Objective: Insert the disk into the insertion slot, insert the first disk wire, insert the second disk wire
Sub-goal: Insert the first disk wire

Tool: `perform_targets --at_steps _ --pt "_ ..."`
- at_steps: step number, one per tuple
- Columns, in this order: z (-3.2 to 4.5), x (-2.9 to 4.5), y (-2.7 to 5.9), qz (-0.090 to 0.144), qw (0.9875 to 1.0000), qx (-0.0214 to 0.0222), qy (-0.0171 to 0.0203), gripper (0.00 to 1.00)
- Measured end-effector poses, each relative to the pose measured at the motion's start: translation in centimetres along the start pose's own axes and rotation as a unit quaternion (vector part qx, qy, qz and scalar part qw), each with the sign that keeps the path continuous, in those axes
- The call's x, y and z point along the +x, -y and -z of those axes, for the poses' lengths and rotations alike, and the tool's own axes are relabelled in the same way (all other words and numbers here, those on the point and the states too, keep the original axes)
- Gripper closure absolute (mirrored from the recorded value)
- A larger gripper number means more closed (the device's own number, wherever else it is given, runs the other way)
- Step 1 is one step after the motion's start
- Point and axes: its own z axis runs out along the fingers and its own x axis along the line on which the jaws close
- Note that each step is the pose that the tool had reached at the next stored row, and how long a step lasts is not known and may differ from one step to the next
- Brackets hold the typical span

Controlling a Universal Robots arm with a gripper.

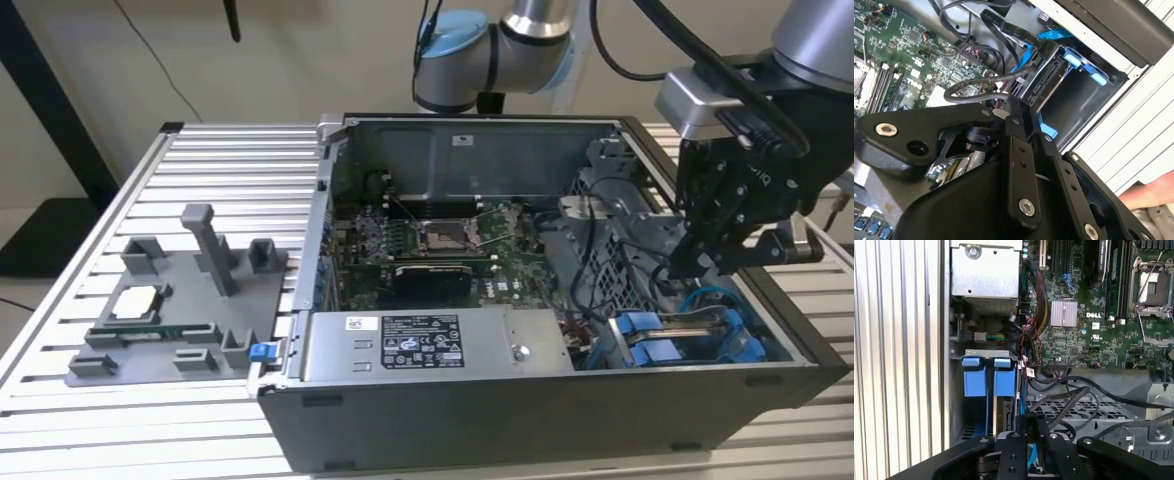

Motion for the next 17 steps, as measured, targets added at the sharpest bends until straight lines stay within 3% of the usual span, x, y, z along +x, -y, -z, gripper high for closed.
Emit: perform_targets --at_steps 12,17 --pt "-0.21 0.23 0.04 0.000 1.0000 -0.0029 -0.0006 1.00" --pt "-0.36 0.28 0.24 -0.001 1.0000 -0.0094 -0.0020 1.00"
